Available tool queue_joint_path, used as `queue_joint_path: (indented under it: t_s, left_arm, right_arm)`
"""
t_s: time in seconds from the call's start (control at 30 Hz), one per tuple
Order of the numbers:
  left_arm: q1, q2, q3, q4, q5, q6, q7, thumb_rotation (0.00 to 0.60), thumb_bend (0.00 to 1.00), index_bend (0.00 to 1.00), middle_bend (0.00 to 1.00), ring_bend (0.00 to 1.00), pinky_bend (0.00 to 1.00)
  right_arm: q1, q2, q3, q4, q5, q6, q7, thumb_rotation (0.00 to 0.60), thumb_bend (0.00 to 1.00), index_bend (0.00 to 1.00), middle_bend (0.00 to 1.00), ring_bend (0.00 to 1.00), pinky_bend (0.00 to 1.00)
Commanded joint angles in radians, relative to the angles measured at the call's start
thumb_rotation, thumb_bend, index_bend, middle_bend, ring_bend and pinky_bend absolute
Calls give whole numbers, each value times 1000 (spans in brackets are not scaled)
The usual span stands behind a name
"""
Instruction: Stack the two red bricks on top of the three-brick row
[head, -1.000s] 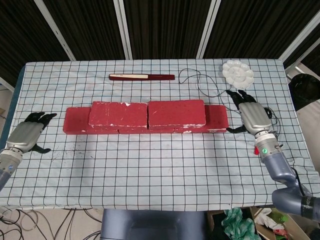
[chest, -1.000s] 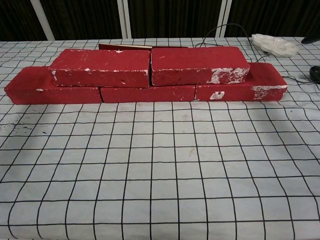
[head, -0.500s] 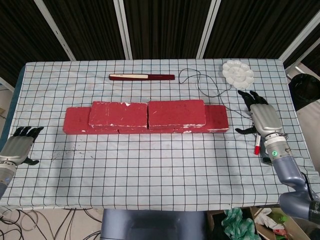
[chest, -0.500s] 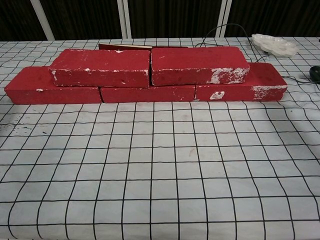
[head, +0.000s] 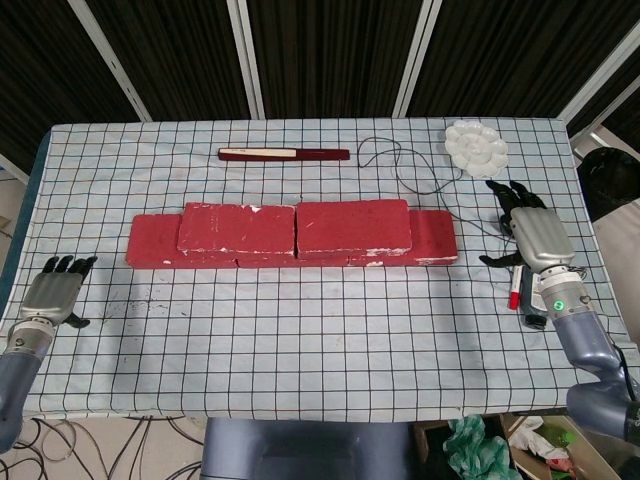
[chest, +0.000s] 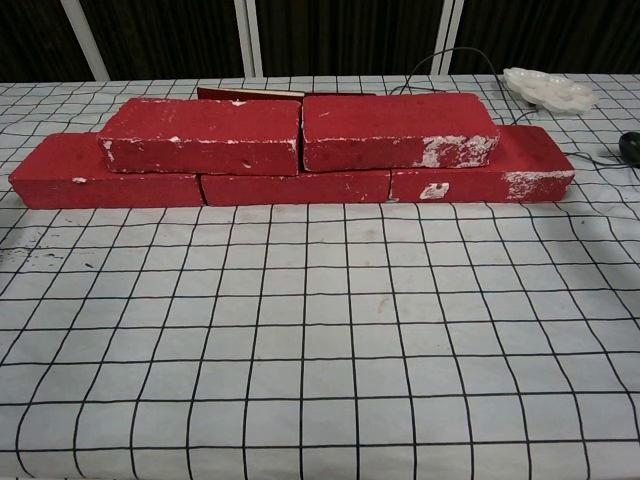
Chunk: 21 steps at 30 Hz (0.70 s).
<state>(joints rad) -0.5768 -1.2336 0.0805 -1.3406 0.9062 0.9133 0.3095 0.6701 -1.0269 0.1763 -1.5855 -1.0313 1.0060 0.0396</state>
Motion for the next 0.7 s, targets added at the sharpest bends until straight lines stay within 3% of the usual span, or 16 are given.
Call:
queue_joint_path:
  t_s: [0.03,0.27,0.7]
  left_arm:
    - [-19,-30,-23,34,-41,-30,31,600,0,22,104,0,42]
    - [-50,-80,-60,88,-85,-81,63,600,0,20,104,0,42]
    - [-67,-109,-83,113,-88,-127,68,600,0,19,104,0,42]
  right_arm:
    - [-4,1,4,2,-4,-2,4,600,0,9,86,0,109]
    - [-14,1,12,5,-14,-10,4,600,0,8,86,0,109]
    - [-29,5,25,0,-12,-14,-11,600,0,8,86,0,109]
